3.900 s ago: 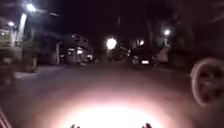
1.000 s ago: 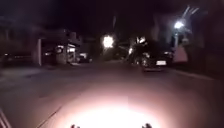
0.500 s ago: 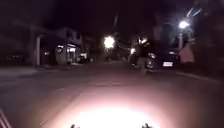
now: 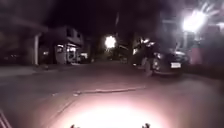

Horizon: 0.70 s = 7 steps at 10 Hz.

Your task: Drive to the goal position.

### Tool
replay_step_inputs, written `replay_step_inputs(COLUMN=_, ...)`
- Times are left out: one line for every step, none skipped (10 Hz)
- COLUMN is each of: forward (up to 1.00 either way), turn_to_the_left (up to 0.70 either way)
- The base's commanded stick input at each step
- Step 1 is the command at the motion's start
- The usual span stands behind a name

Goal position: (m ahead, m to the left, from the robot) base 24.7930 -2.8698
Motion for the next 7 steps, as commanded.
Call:
replay_step_inputs(forward=0.85, turn_to_the_left=0.0)
replay_step_inputs(forward=0.85, turn_to_the_left=0.0)
replay_step_inputs(forward=0.85, turn_to_the_left=0.0)
replay_step_inputs(forward=0.85, turn_to_the_left=0.0)
replay_step_inputs(forward=0.85, turn_to_the_left=0.0)
replay_step_inputs(forward=0.85, turn_to_the_left=0.0)
replay_step_inputs(forward=0.85, turn_to_the_left=0.0)
